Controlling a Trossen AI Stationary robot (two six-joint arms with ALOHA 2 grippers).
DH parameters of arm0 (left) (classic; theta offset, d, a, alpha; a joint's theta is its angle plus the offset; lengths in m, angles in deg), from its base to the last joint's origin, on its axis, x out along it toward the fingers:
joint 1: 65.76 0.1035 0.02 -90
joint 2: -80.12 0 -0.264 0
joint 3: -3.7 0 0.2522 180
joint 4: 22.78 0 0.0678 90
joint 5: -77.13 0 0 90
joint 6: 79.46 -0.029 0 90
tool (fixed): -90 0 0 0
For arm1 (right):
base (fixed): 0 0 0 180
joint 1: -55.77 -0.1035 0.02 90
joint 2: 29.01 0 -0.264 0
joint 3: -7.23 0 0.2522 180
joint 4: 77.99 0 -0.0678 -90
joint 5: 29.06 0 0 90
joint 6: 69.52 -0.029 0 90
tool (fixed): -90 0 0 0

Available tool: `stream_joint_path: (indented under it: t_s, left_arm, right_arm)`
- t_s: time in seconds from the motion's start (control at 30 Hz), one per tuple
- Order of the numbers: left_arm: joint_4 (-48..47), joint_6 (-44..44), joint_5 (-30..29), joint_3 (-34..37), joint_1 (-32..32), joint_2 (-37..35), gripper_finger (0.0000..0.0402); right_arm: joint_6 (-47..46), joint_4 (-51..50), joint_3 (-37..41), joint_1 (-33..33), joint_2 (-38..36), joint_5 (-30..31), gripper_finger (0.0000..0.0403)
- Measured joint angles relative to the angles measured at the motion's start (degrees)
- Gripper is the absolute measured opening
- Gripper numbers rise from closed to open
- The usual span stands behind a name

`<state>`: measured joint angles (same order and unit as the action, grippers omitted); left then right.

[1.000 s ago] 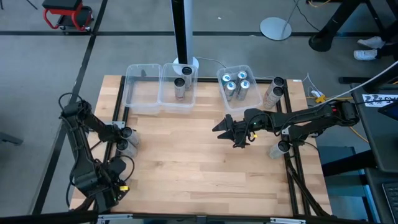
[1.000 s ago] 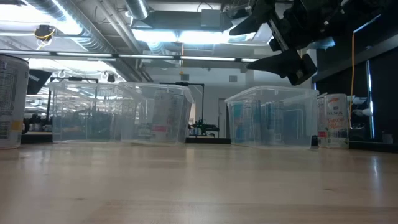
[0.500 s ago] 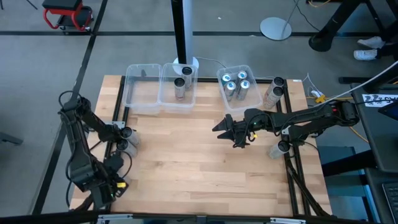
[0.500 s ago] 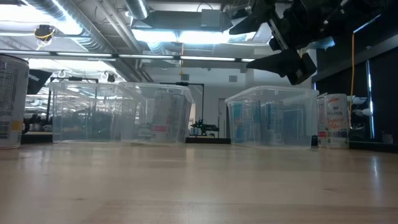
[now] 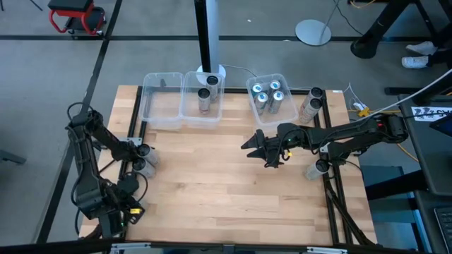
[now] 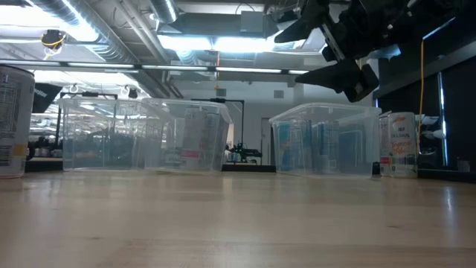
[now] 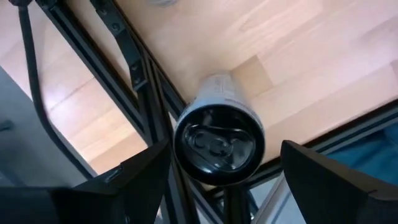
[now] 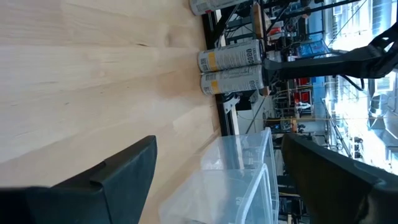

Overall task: Sort soda cans
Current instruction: Put the bottom left white-pink soda can into the top center transparent bin

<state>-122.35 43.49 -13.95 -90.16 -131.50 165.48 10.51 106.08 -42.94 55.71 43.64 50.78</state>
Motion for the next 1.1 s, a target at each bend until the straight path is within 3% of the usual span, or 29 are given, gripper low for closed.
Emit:
stream_joint_path:
  t_s: [0.37, 1.1]
  left_arm:
    - [-0.17, 3.7, -1.29, 0.0, -2.2, 0.08, 0.0292]
    - [-0.23, 3.15, -2.82, 0.02, -2.55, 1.93, 0.0292]
  right_arm:
    - [-0.24, 0.01, 0.0, 0.0, 0.0, 0.0, 0.0342]
    - [-0.26, 0.01, 0.0, 0.0, 0.0, -0.02, 0.0342]
